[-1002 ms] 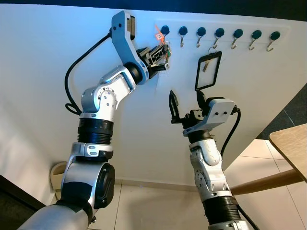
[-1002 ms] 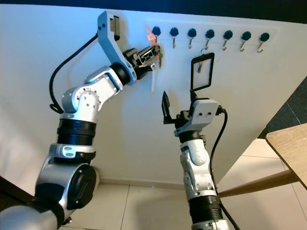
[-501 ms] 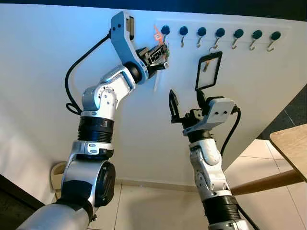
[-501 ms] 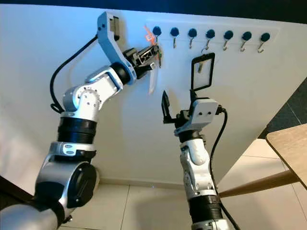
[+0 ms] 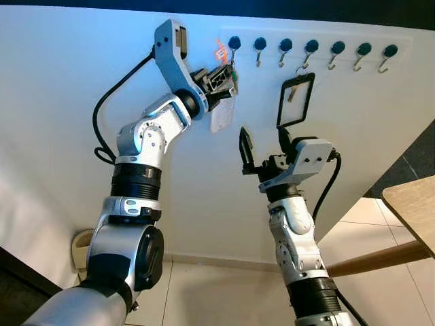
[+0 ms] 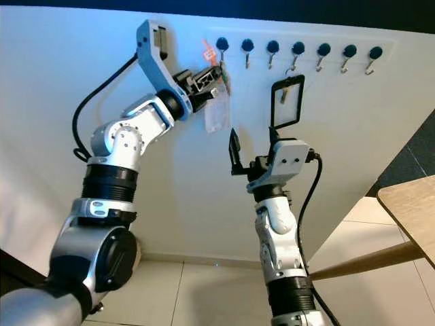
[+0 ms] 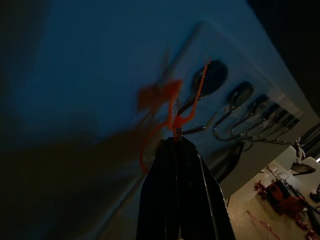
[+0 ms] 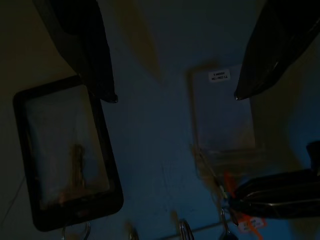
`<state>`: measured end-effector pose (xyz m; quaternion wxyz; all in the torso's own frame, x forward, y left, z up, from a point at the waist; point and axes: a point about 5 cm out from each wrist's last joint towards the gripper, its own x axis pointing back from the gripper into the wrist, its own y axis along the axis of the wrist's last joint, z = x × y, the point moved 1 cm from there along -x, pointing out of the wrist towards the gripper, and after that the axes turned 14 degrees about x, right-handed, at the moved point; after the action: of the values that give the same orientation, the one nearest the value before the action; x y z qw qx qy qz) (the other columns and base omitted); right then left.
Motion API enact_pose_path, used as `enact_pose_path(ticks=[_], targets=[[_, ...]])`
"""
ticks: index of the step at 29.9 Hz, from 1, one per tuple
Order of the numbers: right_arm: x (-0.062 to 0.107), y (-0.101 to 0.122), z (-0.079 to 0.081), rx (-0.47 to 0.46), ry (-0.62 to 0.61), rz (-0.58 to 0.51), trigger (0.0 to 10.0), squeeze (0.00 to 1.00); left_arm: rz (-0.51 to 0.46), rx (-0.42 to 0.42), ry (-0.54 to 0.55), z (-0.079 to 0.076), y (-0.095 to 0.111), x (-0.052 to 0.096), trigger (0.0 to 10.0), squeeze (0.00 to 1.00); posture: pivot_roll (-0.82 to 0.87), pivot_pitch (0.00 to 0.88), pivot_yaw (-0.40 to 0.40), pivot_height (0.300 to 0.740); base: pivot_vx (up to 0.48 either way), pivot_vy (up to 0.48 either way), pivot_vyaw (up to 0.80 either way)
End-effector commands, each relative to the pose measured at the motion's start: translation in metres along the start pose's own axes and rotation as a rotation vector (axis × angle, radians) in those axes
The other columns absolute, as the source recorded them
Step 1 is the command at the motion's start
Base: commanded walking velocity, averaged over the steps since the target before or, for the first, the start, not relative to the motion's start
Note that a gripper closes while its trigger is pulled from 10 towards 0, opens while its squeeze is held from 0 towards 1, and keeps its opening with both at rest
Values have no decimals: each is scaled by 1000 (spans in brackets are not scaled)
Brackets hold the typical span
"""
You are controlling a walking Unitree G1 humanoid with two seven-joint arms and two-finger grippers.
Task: Hang keys on a hook
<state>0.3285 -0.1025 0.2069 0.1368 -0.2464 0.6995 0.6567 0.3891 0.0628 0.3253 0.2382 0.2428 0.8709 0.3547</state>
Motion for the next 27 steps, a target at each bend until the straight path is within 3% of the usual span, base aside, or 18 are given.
enact_pose_path(ticks=[1,12,27], targets=[[2,0,-2,-1,-2,4,10000,0,3,33,-4,-2,-3,-2,10000,0,1,103,-13,740,0,0,0],[2,0,-1,-2,5,4,10000,0,11,136,6,6,-6,0,10000,0,2,100,-17,740,0,0,0],[3,0,-1,-2,3,8,10000,0,81,172,43,14,-23,0,10000,0,3,111,-15,740,0,0,0]])
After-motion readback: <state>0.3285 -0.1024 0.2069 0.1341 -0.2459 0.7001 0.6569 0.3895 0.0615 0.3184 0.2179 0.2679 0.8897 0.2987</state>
